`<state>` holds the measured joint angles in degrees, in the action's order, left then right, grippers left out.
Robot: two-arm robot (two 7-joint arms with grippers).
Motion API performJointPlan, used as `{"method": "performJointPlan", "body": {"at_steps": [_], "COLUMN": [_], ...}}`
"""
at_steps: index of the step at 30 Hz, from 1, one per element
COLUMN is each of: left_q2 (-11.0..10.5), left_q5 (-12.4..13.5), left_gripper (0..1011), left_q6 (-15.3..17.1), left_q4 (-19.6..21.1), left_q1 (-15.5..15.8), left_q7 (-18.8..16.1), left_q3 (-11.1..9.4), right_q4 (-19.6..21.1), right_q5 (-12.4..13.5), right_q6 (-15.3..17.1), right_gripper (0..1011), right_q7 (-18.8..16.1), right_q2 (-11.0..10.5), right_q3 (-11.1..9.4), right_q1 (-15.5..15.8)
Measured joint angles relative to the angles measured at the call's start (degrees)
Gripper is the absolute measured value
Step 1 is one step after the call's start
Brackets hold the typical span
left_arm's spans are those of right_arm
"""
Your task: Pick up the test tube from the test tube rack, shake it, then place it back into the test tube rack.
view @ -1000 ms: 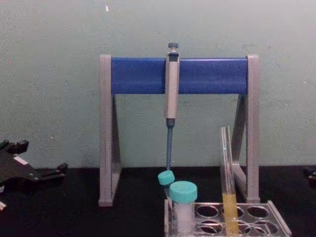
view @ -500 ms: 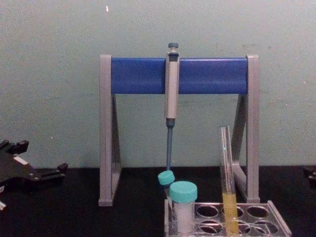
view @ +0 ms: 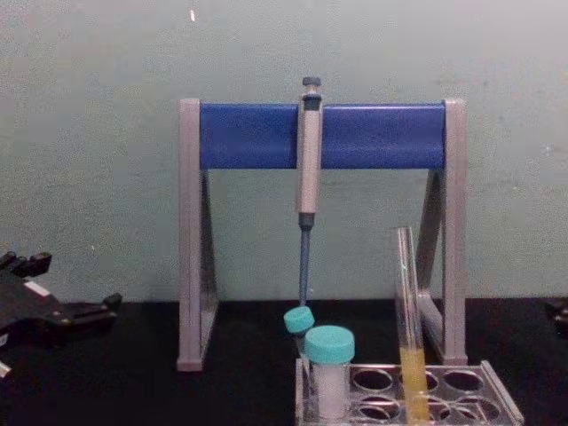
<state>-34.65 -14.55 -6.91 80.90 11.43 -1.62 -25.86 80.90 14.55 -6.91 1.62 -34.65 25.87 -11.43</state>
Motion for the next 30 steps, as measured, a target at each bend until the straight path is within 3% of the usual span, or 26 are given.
{"method": "performJointPlan", "body": {"at_steps": [13,18,30], "left_q2": [0.00,0.00,0.00], "left_q5": [0.00,0.00,0.00], "left_gripper": [1010,1010,1010], "left_q6": [0.00,0.00,0.00], "left_q4": [0.00,0.00,0.00], "left_q1": [-0.01,0.00,0.00], "left_q7": [0.00,0.00,0.00], "left_q3": [0.00,0.00,0.00], "right_q4": [1.05,2.45,5.83], "right_q5": [0.51,1.93,7.67], "right_q6": [0.36,0.79,3.30], "right_gripper": [1000,1000,1000], "right_q7": [-1.70,-3.54,-11.64], "right_q2": [0.74,1.30,3.35], "right_q3": [-1.37,-1.97,-2.27], "right_q1": [1.01,2.00,3.58]}}
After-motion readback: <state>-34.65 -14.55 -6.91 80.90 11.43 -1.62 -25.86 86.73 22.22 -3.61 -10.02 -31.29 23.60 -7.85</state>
